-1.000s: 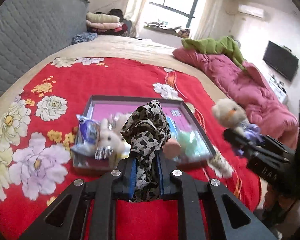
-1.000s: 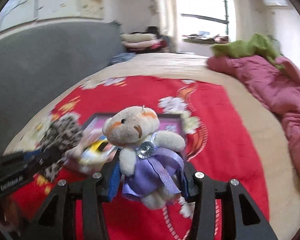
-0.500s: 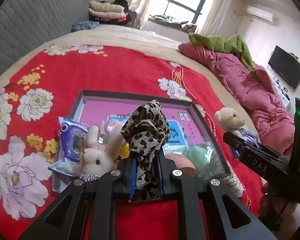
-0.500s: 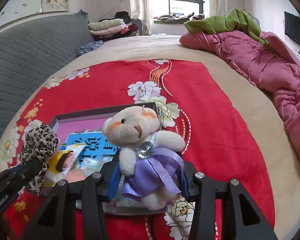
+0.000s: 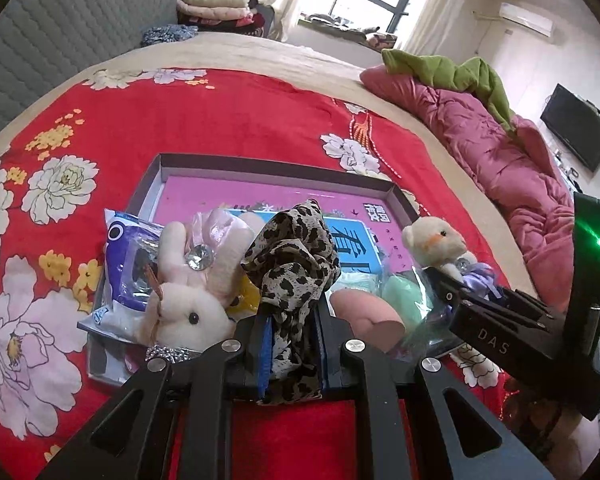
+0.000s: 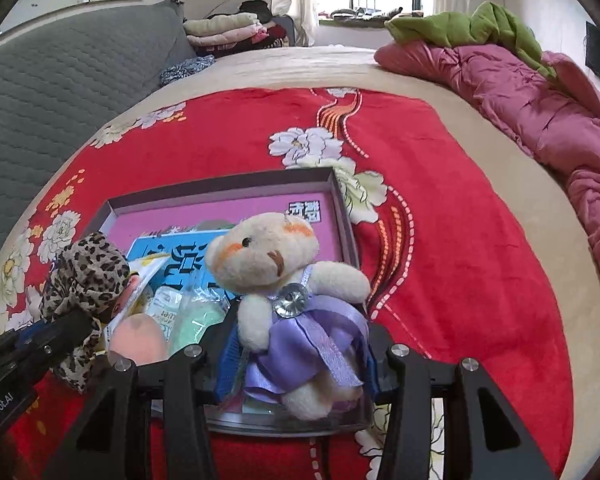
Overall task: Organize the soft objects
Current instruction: 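Lower the scrunchie with left gripper while right lowers teddy bear into box, then open both grippers to release the scrunchie and teddy bear in the box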
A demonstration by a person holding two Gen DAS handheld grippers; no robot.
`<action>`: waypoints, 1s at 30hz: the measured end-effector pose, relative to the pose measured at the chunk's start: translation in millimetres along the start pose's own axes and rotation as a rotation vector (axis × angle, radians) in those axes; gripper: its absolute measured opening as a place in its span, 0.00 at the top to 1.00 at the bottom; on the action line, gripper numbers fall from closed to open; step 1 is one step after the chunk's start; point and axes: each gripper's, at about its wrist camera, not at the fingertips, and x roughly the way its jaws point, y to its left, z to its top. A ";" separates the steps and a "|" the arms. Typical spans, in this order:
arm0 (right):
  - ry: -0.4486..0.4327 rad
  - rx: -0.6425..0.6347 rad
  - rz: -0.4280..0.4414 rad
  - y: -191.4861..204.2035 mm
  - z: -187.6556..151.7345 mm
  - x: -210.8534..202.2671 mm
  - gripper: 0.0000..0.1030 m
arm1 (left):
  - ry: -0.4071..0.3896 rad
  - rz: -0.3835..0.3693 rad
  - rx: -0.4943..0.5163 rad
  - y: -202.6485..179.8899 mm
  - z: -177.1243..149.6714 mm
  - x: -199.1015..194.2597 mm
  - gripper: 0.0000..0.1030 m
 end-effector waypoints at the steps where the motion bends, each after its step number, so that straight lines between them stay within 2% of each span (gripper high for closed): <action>1: 0.007 -0.001 -0.001 0.2 -0.8 1.7 0.52 | 0.000 0.000 0.000 -0.1 -0.1 0.4 0.82; 11: 0.014 -0.004 0.009 -0.1 -2.8 2.1 0.50 | 0.011 0.009 0.001 -0.1 -1.7 3.0 0.80; 21: -0.032 -0.029 0.022 2.8 0.6 -10.9 0.46 | 0.015 0.000 -0.009 1.6 -1.1 3.0 0.71; 25: -0.049 -0.028 0.024 1.4 2.2 -16.6 0.43 | 0.010 0.003 -0.008 1.7 -0.6 1.7 0.61; 30: -0.067 -0.034 0.024 1.6 3.0 -24.9 0.41 | -0.001 0.002 -0.005 1.0 0.8 -2.8 0.55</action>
